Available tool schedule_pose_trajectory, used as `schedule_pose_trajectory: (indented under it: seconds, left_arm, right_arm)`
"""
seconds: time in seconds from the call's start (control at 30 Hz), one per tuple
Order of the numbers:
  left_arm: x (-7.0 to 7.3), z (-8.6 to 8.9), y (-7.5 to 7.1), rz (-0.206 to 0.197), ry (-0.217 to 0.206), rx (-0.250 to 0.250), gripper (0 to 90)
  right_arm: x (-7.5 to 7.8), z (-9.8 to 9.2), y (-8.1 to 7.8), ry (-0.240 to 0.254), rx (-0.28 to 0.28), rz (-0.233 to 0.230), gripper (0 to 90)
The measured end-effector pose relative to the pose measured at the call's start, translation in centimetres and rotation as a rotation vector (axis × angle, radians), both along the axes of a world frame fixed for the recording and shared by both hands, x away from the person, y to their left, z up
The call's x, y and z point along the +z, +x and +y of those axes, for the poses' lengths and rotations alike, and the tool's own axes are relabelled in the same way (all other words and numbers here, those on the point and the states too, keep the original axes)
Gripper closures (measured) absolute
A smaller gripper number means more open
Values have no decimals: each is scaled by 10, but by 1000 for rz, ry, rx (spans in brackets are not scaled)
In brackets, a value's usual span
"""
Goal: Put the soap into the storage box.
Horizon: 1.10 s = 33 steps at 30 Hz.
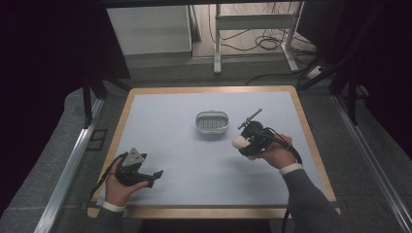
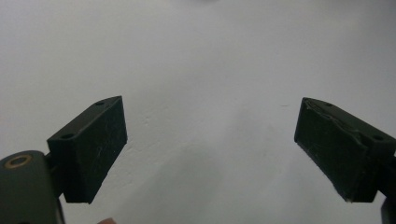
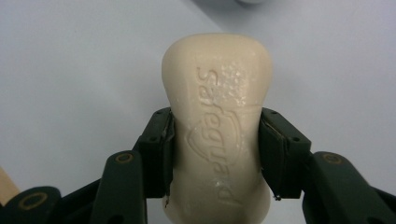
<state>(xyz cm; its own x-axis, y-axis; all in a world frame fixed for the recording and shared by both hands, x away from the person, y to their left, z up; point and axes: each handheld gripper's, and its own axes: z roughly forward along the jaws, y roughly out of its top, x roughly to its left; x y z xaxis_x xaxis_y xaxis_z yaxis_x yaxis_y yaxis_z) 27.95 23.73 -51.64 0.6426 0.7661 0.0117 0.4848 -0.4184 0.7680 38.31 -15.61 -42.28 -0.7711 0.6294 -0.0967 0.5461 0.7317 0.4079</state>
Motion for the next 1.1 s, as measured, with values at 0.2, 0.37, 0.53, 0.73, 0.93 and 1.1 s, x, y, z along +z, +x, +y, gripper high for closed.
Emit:
schedule_pose_trajectory:
  seconds: [0.2, 0.37, 0.53, 0.73, 0.93, 1.1]
  left_arm:
    - [0, 1, 0, 0, -1, 0, 98]
    - [-1, 5, 0, 8, -15, 13, 98]
    - [-1, 8, 0, 4, -27, 19, 98]
    - [-1, 8, 0, 8, -25, 19, 98]
    - [-2, 8, 1, 9, -22, 19, 98]
    - [-2, 9, 0, 10, -24, 20, 98]
  right_arm:
    - [2, 4, 9, 0, 8, -18, 498]
    - [3, 8, 15, 5, 10, -17, 499]
    - [3, 10, 21, 0, 15, -18, 498]
    - [7, 14, 28, -8, 54, -22, 499]
    - [13, 19, 40, -11, 84, -41, 498]
    - [13, 22, 47, -15, 88, -33, 499]
